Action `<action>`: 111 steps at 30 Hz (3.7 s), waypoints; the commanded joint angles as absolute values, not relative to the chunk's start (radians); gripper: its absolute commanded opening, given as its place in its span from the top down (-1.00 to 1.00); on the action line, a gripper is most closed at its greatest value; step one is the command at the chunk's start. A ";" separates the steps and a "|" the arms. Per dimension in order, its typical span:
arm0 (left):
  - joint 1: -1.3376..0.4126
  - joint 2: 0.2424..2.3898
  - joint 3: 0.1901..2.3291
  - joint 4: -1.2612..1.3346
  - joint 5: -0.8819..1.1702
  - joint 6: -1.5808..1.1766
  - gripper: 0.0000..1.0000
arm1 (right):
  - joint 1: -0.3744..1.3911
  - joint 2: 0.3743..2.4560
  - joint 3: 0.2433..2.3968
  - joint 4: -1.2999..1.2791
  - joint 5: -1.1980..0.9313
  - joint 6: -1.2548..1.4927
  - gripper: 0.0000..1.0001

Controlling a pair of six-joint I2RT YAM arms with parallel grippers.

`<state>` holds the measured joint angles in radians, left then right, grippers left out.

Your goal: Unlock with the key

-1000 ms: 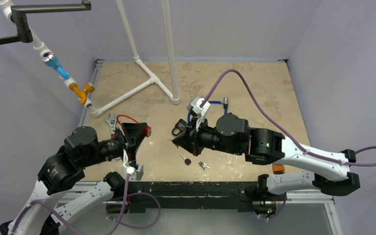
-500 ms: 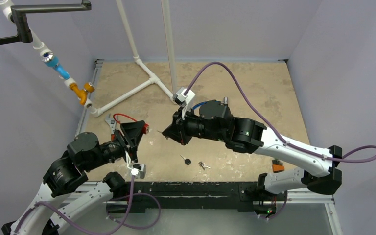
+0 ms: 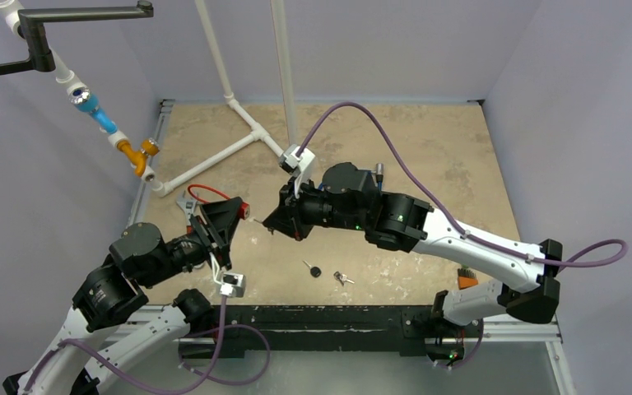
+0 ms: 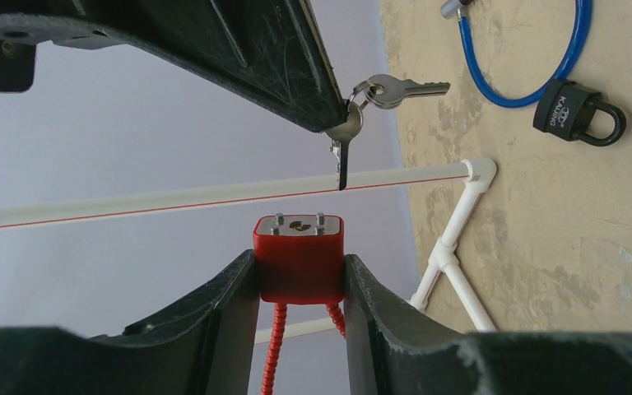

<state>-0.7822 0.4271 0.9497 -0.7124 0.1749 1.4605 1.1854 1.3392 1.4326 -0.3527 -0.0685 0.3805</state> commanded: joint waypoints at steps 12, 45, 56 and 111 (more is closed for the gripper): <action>-0.804 0.430 0.940 -0.651 0.129 1.548 1.00 | 1.180 1.359 1.521 -0.291 -0.101 0.348 1.00; -0.815 0.422 0.943 -0.631 0.122 1.546 1.00 | 1.155 1.381 1.482 -0.264 -0.146 0.351 1.00; -0.815 0.417 0.950 -0.639 0.131 1.542 1.00 | 1.144 1.375 1.466 -0.254 -0.145 0.353 1.00; -0.831 0.434 0.926 -0.666 0.057 1.629 1.00 | 1.144 1.409 1.413 -0.134 -0.104 0.448 1.00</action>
<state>-0.8173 0.4442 0.9337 -0.7258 0.0639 1.5799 1.1442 1.4071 1.4117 -0.2008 -0.1226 0.4225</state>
